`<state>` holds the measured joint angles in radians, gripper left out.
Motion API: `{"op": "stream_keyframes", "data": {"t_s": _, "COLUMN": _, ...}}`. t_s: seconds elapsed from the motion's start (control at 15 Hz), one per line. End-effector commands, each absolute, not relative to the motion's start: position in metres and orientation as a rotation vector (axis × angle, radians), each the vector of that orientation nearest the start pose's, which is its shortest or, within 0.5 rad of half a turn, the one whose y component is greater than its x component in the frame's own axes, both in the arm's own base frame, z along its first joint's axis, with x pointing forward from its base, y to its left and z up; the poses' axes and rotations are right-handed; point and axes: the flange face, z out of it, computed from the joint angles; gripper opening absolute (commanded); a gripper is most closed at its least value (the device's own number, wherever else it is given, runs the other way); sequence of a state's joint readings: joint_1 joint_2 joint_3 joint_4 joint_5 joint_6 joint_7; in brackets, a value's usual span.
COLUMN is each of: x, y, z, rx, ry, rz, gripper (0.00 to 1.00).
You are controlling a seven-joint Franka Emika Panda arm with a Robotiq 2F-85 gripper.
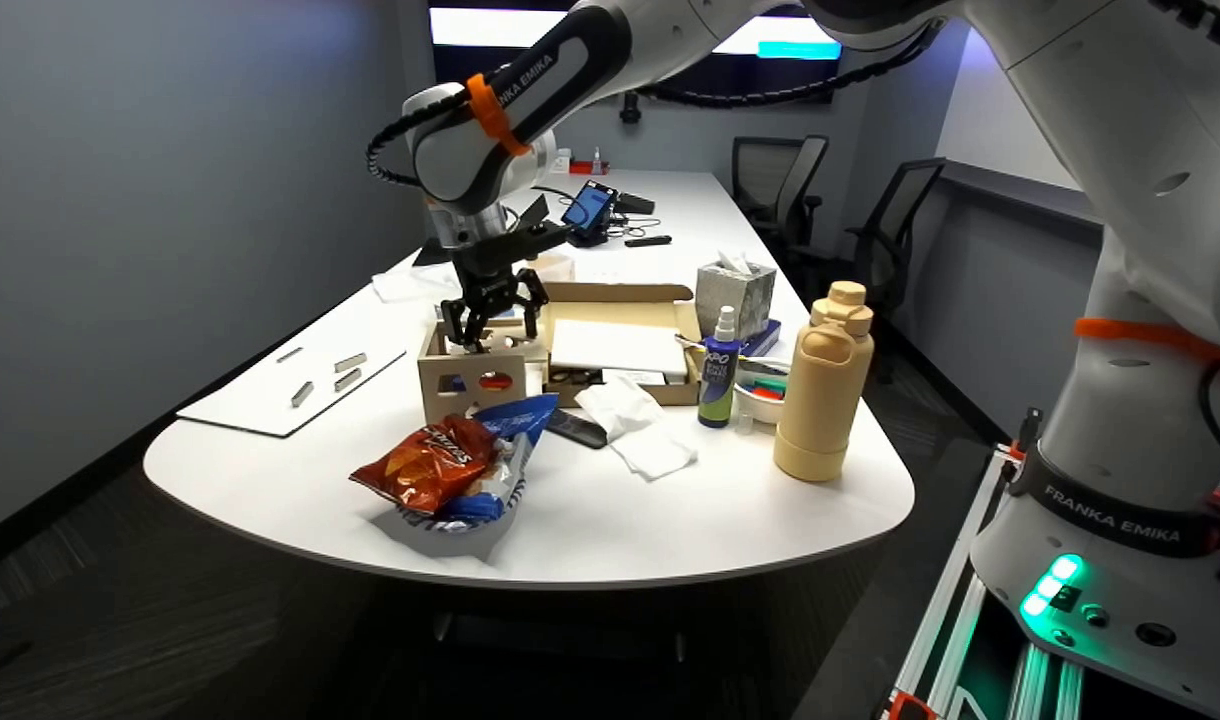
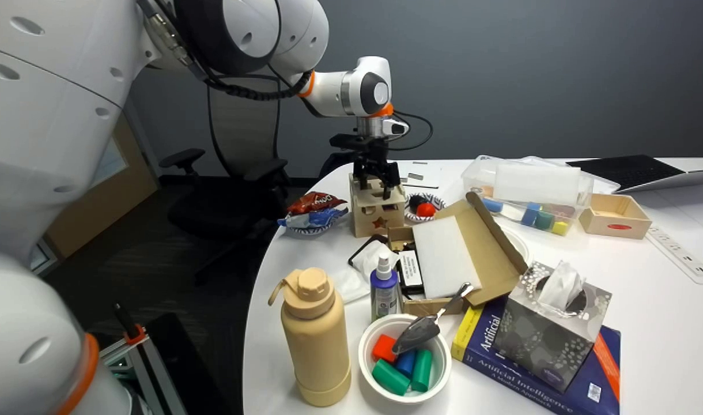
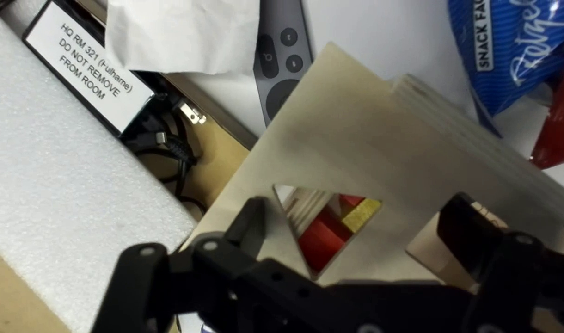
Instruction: Open the box
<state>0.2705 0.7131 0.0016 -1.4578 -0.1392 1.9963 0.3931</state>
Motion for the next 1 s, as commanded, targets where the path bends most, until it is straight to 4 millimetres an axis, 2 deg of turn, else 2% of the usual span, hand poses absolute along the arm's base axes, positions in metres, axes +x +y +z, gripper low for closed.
{"op": "stream_keyframes", "data": {"t_s": 0.0, "x": 0.663, "y": 0.172, "z": 0.247, "rx": -3.306, "ry": 0.151, "rz": 0.237, "gripper": 1.0}}
{"op": "stream_keyframes", "data": {"t_s": 0.93, "x": 0.634, "y": 0.155, "z": 0.249, "rx": -3.324, "ry": 0.282, "rz": 0.267, "gripper": 1.0}}
